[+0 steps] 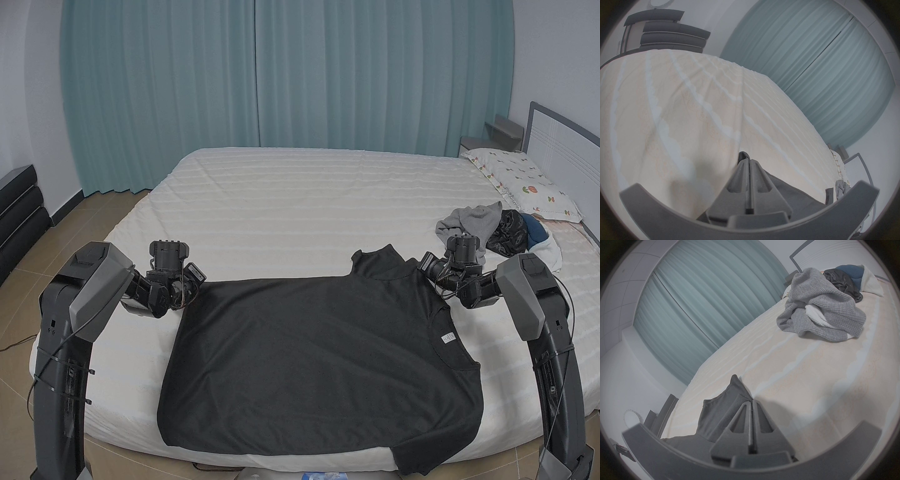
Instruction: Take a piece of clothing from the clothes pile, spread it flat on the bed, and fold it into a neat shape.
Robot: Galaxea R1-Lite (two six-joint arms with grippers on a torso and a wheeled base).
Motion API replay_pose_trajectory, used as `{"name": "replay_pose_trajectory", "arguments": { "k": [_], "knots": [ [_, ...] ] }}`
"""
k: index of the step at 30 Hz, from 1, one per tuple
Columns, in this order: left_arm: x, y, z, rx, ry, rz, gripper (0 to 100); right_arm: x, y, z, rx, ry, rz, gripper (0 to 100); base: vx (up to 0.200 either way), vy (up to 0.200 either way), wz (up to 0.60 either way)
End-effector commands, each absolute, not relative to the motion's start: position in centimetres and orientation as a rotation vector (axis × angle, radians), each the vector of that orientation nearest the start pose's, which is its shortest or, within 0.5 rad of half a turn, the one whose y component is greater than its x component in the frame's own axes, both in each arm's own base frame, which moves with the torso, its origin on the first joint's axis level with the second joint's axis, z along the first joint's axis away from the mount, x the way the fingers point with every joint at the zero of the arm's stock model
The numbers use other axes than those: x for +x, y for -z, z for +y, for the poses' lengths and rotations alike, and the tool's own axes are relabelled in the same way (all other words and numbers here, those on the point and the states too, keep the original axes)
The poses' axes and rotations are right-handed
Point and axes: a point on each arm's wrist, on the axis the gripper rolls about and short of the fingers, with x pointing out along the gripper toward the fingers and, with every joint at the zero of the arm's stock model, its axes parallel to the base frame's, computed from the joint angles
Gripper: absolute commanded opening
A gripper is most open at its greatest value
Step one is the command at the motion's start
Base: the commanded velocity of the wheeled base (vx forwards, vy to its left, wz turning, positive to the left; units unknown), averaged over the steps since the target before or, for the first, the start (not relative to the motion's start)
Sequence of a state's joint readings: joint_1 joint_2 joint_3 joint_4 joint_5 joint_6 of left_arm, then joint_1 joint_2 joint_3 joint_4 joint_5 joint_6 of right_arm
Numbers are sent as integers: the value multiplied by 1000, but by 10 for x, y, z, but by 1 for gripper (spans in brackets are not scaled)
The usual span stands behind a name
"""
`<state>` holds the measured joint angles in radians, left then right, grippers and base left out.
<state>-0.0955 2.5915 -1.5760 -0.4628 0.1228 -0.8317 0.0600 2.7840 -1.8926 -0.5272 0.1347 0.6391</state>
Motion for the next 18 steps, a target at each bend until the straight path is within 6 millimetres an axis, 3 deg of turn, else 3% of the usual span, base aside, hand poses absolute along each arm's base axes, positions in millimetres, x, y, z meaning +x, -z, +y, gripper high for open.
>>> {"name": "replay_pose_trajectory", "arguments": {
  "k": [1, 7, 18],
  "knots": [
    [499, -1, -42, -749, -251, 478, 0, 545, 14, 33, 654, -69, 396, 0, 0, 0, 0],
    [514, -19, -32, -752, -301, 360, 0, 548, 6, 31, 690, -67, 350, 0, 0, 0, 0],
    [530, -8, -33, -753, -302, 327, 0, 556, 1, 24, 690, -35, 289, 0, 0, 0, 0]
  ]
}}
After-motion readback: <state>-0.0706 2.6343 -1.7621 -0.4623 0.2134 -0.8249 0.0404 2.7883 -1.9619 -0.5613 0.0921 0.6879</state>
